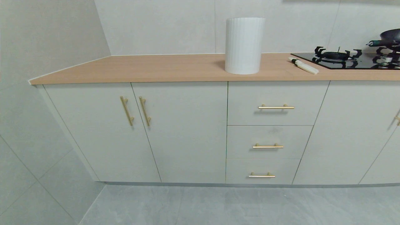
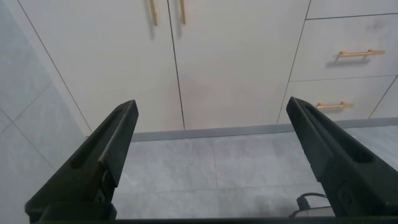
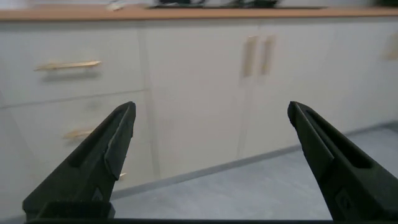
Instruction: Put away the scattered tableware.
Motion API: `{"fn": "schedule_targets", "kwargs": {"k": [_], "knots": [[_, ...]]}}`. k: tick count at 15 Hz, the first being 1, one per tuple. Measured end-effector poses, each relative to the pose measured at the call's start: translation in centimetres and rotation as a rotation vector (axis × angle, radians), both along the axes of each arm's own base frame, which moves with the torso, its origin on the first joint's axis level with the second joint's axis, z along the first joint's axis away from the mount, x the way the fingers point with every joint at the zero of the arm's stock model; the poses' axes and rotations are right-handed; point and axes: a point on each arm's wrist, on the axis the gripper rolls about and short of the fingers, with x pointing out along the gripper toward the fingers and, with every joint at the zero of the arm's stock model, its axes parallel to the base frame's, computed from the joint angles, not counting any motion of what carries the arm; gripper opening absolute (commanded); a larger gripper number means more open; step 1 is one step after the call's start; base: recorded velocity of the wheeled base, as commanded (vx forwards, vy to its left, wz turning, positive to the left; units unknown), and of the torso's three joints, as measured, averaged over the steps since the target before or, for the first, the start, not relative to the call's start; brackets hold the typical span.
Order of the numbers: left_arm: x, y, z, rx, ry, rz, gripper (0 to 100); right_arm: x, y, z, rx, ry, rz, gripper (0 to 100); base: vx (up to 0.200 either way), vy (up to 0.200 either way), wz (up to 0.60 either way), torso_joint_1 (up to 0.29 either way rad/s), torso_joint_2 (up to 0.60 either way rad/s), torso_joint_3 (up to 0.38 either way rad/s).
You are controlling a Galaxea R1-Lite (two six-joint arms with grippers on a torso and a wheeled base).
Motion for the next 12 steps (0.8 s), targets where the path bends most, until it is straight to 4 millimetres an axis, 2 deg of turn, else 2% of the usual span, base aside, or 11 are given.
{"fn": "schedule_targets", "kwargs": {"k": [4,6,12], "knots": [[0.0,0.0,0.0,0.0,0.0,0.0,100,2.7,0.6,-4.7,-0.012,0.054,0.288,100,0.0,0.0,0.0,0.0,0.0,0.0],[0.0,0.0,0.0,0.0,0.0,0.0,100,3.2,0.7,-6.8,0.03,0.152,0.322,100,0.0,0.0,0.0,0.0,0.0,0.0],[0.0,0.0,0.0,0.0,0.0,0.0,100,3.4,0.7,-7.3,0.072,0.162,0.331,100,0.0,0.0,0.0,0.0,0.0,0.0]]}}
